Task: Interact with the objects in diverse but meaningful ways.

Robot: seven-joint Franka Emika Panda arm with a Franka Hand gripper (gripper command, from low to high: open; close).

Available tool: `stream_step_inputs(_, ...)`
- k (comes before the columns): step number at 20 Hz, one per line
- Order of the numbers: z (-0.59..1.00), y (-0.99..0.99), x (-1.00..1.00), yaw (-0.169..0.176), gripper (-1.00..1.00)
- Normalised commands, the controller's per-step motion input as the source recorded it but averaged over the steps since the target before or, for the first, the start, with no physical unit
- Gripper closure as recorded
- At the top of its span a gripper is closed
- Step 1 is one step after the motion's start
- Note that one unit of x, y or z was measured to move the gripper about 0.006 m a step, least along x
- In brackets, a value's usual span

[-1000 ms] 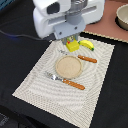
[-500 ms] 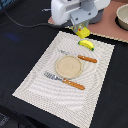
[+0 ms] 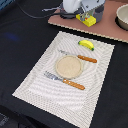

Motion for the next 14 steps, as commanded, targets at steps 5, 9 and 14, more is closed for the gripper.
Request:
stream_step_inputs(5,-0.48,-0.26,-0.53,0.003,1.00)
stream_step_inputs(9,-0.58,-0.12,-0.52,0.007,1.00)
stream_step_inputs(14,-0.55,0.00,-0.40,0.013,1.00)
